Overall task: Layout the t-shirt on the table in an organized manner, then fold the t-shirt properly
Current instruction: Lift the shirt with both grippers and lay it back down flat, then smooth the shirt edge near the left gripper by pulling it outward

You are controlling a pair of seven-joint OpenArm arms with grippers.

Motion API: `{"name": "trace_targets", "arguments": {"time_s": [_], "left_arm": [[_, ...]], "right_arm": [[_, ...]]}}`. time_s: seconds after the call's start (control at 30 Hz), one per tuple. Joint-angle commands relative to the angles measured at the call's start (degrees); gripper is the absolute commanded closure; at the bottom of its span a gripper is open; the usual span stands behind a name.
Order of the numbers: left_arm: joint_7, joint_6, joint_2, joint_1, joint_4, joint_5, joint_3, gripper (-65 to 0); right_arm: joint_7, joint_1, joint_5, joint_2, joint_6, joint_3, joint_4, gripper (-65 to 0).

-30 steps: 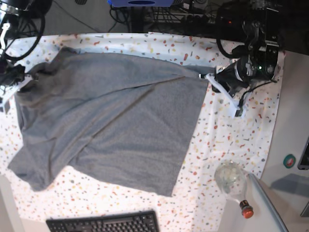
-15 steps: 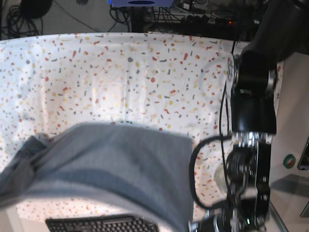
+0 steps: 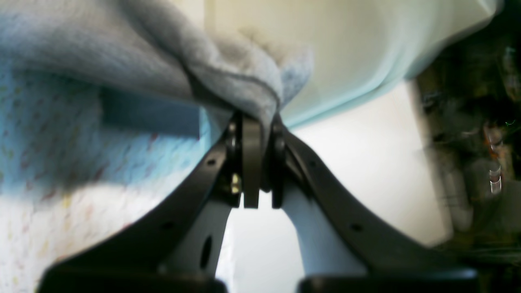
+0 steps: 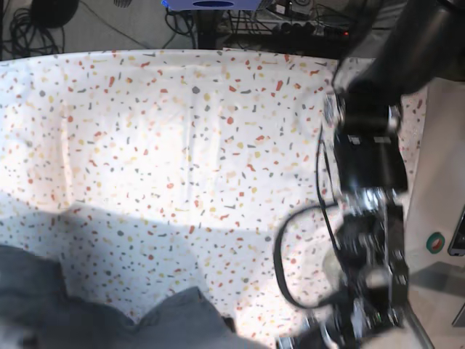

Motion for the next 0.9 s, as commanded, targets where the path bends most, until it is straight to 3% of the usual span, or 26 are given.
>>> {"name": "trace_targets", "arguments": {"time_s": [0.0,0.13,0.27,0.4,0.5,0.63,0.87], "left_arm": [[-1.4,-0.3,-1.3,1.8,3.2,-0.2,-0.1,0.0],[-1.4,-0.2,-3.8,16.6,10.5,0.3,-0.4,0.0],[-1.5,-0.1,-6.1,27.9,11.8,0.4,-0.2,0.0],[-1.6,-0.2,-6.6,35.2,9.6,0.5,-0.2,0.0],[-2.1,-0.2,-7.2,39.1,7.4,0.5,0.4,0.0],[-8.6,-0.1,-7.7,44.2,4.1,0.5,0.1,0.0],[-10.5,0.0,-8.7,48.3,1.4,0.5,-0.2,0.0]], "right_arm": [[0.9,-1.9,-1.1,-0.1,-0.3,3.1,2.3,0.0],[1.3,-14.2,-1.2,-5.6,-0.3,10.9,2.2,0.0],[1.7,-20.8,-1.1,-10.3,-0.3,11.3,-2.9,0.0],[6.8,-23.6,-1.3,-13.9,-0.3,10.9,-10.4,0.0],[10.7,-23.6,-1.3,-14.4,-0.4,10.9,-19.1,0.0],[13.3,-23.7,-1.3,-14.4,-0.4,10.9,-25.5,0.0],[12.4,-25.8,-1.3,-14.5,-1.8,11.3,-25.9,0.0]]}}
